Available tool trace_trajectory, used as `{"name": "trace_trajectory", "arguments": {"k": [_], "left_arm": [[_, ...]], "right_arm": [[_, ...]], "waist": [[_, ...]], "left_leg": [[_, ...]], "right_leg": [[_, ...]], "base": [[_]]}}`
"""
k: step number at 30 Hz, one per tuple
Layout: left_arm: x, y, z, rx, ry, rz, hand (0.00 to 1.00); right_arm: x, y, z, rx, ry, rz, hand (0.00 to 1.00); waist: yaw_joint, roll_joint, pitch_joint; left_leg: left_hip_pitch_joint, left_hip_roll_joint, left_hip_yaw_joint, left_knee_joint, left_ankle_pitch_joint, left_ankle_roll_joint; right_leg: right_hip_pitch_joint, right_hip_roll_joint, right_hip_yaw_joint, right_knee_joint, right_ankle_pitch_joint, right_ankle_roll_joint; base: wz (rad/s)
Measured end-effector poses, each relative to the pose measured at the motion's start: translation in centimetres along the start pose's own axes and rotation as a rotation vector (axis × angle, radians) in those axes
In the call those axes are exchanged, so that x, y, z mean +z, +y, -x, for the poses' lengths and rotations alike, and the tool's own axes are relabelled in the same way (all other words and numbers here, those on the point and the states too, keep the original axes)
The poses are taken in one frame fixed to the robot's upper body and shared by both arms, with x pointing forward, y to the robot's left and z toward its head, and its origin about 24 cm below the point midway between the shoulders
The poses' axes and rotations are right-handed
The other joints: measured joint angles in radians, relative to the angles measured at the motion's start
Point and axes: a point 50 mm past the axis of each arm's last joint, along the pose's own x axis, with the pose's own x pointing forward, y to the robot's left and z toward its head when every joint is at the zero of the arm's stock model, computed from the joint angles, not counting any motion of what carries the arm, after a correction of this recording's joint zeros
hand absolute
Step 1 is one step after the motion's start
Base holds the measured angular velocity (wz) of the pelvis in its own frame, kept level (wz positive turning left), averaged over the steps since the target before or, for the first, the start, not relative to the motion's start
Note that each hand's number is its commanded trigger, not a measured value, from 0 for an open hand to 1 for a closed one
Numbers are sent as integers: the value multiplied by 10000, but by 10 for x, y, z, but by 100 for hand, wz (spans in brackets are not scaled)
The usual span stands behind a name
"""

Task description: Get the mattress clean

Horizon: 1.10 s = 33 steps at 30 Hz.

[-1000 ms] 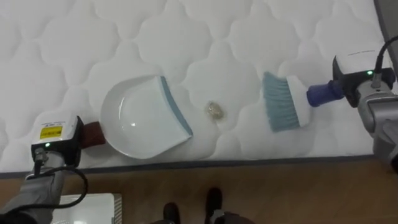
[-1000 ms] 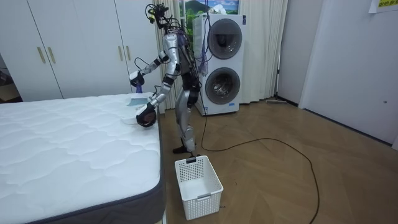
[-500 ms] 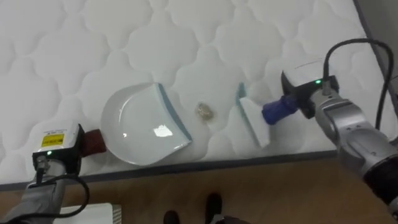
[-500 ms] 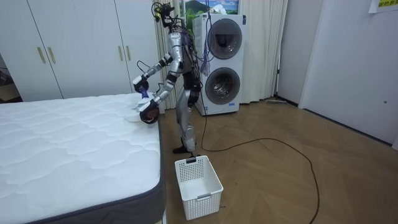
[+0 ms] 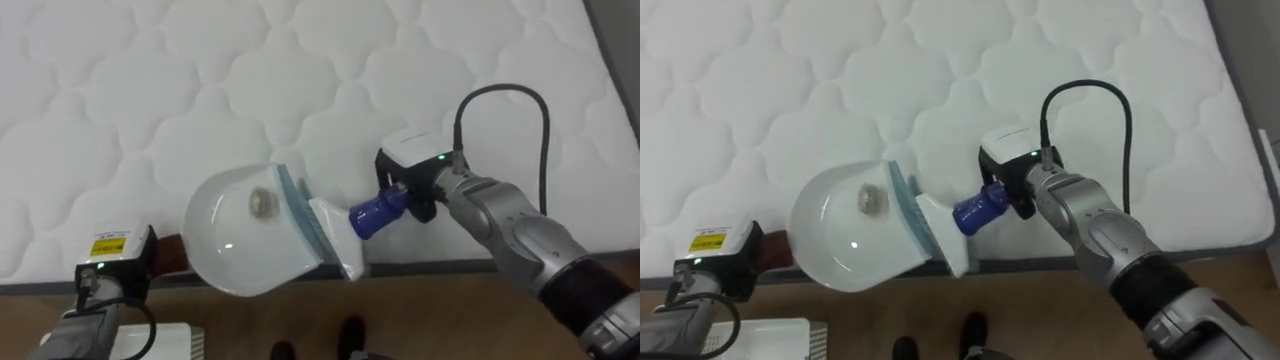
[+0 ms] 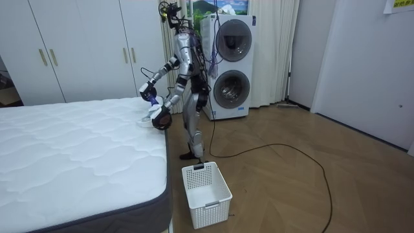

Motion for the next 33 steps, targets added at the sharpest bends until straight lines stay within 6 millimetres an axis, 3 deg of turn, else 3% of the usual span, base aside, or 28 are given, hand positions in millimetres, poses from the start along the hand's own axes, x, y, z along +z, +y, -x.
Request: {"name": "trace_trajectory", "arguments": {"k": [8, 24, 30, 33], "left_arm": [[3, -1, 0, -22, -140, 80, 100], [7, -6, 1, -178, -201, 358, 100], [5, -9, 3, -154, -129, 790, 100], [6, -14, 7, 123, -79, 902, 100]], "right_arm": [[1, 0, 0, 78, -180, -71, 100], [1, 1, 0, 130, -262, -626, 100], [-8, 11, 0, 74, -148, -1630, 100], [-24, 25, 6, -64, 268, -2576, 100]], "waist": [[18, 151, 16], [164, 150, 17], [126, 128, 19], [58, 118, 24]], "left_leg": [[5, -41, 1, -81, 12, 21], [83, -78, 20, -251, 13, 22], [65, -79, 11, -230, 13, 23], [8, -65, 6, -124, 19, 32]], "right_leg": [[-26, -13, 37, -20, -51, 60], [-39, -17, 78, -16, -96, 78], [-49, -35, 45, 21, -153, 84], [-34, -50, 16, 30, -175, 99]], "base": [[0], [0], [1], [4]]}}
